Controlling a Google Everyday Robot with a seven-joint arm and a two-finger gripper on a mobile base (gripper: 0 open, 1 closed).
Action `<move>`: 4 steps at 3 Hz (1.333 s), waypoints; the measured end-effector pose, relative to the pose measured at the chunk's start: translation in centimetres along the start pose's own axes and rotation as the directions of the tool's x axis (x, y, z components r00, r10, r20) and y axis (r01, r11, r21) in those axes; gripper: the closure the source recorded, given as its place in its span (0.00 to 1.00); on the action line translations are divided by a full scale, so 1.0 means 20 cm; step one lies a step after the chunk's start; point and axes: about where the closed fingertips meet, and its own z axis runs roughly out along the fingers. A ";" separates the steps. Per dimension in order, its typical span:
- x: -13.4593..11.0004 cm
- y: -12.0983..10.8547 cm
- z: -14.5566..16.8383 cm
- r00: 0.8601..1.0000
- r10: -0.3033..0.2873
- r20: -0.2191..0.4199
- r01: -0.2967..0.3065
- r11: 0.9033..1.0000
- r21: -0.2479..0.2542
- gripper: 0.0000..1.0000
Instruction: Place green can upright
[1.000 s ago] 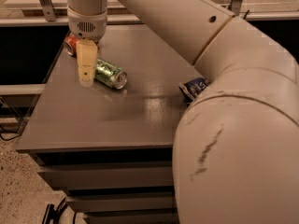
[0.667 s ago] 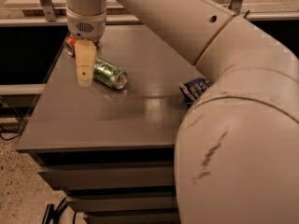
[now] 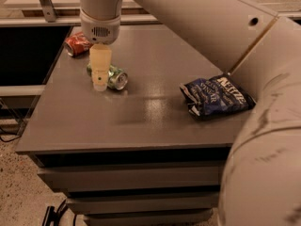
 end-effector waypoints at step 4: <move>0.09 0.12 -0.02 0.927 -0.373 0.024 0.372 0.927 0.036 0.00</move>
Offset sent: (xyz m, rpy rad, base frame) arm -0.0415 -0.0341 -0.0135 -0.1000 -0.2464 0.8690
